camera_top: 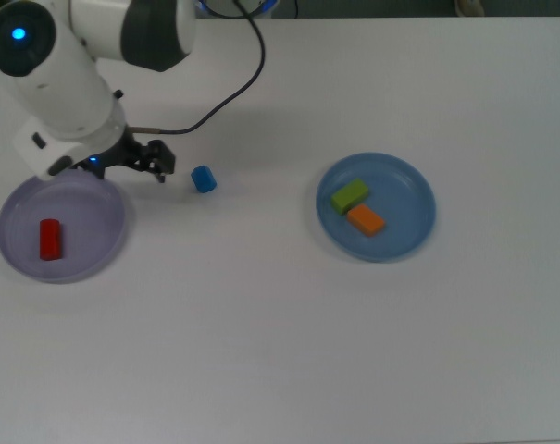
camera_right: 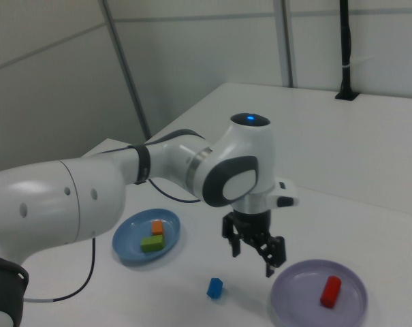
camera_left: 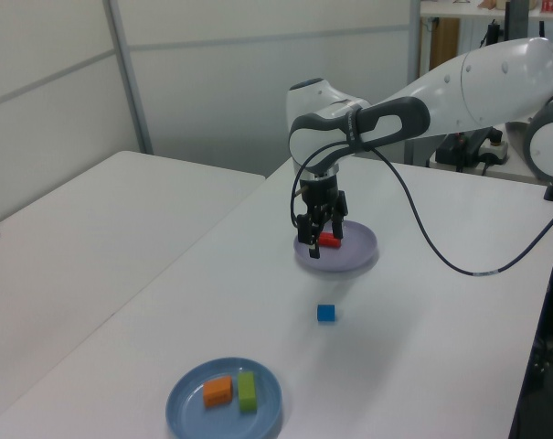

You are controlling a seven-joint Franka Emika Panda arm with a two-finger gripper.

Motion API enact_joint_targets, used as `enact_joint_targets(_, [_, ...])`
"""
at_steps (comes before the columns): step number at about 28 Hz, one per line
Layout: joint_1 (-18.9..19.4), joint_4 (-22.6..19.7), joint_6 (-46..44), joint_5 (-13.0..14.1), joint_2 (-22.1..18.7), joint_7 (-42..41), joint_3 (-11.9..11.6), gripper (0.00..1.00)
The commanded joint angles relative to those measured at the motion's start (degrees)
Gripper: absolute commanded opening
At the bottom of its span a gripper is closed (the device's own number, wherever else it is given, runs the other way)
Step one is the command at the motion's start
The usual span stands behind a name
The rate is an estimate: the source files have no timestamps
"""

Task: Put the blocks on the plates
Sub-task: 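Move the gripper to the blue cylinder and lower around it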

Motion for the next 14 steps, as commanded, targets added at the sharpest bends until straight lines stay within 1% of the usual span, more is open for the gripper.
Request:
enact_joint_targets(1, [5.76,-5.70,-0.47,-5.01,-0.37,-4.27,-0.71,1.00])
enact_joint_targets(2, [6.55,-6.50,-0.21,-7.65,-0.11,-4.45,-0.71,1.00])
enact_joint_targets(3, [7.08,-7.29,0.05,-9.68,-0.02,-4.46,-0.71,1.00])
enact_joint_targets(4, [7.43,-7.91,0.23,-11.09,0.24,-4.54,-0.71,1.00])
enact_joint_targets(5, [7.61,-8.00,0.32,-11.63,0.77,-4.54,-0.71,1.00])
enact_joint_targets(6, [7.79,-7.91,0.67,-11.63,1.64,-4.63,-0.71,1.00])
enact_joint_targets(10, [7.96,-7.91,0.94,-11.63,1.65,-5.33,-0.54,1.00])
enact_joint_targets(14, [9.46,-8.09,0.85,-11.54,1.65,-6.21,-0.54,1.00])
